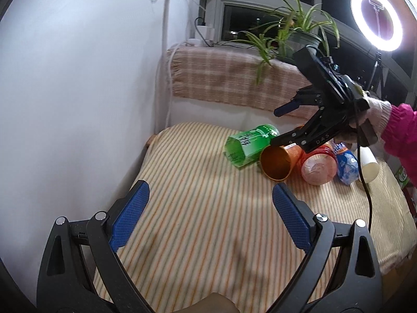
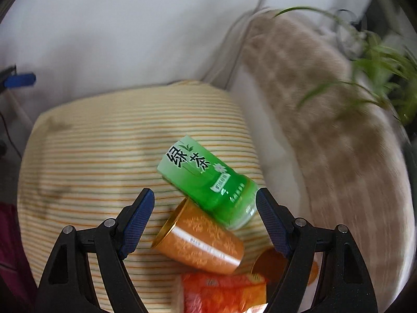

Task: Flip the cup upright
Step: 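Close the right gripper around the green tea bottle's body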

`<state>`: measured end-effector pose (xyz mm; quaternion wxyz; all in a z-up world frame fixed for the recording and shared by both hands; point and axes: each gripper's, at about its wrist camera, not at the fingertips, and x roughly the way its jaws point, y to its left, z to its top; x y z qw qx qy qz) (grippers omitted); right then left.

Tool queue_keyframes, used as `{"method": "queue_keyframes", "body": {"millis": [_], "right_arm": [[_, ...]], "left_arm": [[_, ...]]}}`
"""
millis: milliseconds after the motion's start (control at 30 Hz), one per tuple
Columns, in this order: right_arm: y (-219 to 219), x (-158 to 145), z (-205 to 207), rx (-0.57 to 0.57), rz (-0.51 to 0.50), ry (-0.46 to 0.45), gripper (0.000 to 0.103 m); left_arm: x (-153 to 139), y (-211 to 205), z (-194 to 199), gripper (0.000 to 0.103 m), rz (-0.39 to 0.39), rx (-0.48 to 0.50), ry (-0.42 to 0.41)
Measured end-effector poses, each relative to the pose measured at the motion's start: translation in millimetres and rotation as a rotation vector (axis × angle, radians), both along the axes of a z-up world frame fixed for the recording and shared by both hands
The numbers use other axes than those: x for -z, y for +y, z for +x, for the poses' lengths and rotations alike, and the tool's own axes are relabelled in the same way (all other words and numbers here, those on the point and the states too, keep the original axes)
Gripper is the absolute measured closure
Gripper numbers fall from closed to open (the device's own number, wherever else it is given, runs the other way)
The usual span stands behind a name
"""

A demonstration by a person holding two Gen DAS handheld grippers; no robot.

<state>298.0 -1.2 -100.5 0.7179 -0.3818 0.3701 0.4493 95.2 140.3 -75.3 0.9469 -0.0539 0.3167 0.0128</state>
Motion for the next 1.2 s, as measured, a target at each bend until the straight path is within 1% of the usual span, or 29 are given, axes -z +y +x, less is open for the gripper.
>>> {"method": "queue_keyframes", "body": {"millis": [67, 167, 333, 400, 433, 667, 700, 967, 1100, 1200], "right_arm": [[8, 4, 6, -0.027, -0.038, 0.006, 0.024], [19, 10, 16, -0.065, -0.102, 0.015, 0.029], [34, 23, 25, -0.124, -0.207, 0.022, 0.03], [38, 28, 26, -0.144, -0.238, 0.034, 0.035], [40, 30, 28, -0.148, -0.248, 0.032, 0.035], [58, 46, 36, -0.144, -0.274, 0.037, 0.035], [60, 49, 37, -0.143, -0.276, 0.039, 0.033], [67, 53, 49, -0.097, -0.239, 0.058, 0.035], [69, 62, 48, -0.103, -0.283, 0.014, 0.035], [74, 63, 47, -0.101, -0.278, 0.002, 0.037]], "left_arm": [[1, 5, 0, 0.006, -0.005, -0.011, 0.002], [2, 12, 0, 0.006, -0.012, -0.026, 0.003], [3, 19, 0, 0.006, -0.019, -0.044, 0.001], [4, 21, 0, 0.006, -0.021, -0.047, 0.0], [4, 22, 0, 0.006, -0.022, -0.048, 0.0], [4, 25, 0, 0.006, -0.025, -0.06, -0.006], [4, 26, -1, 0.006, -0.023, -0.063, -0.006], [7, 32, -5, 0.006, -0.027, -0.083, -0.001], [5, 32, -9, 0.006, -0.029, -0.087, -0.007], [3, 33, -12, 0.006, -0.025, -0.095, -0.012]]}}
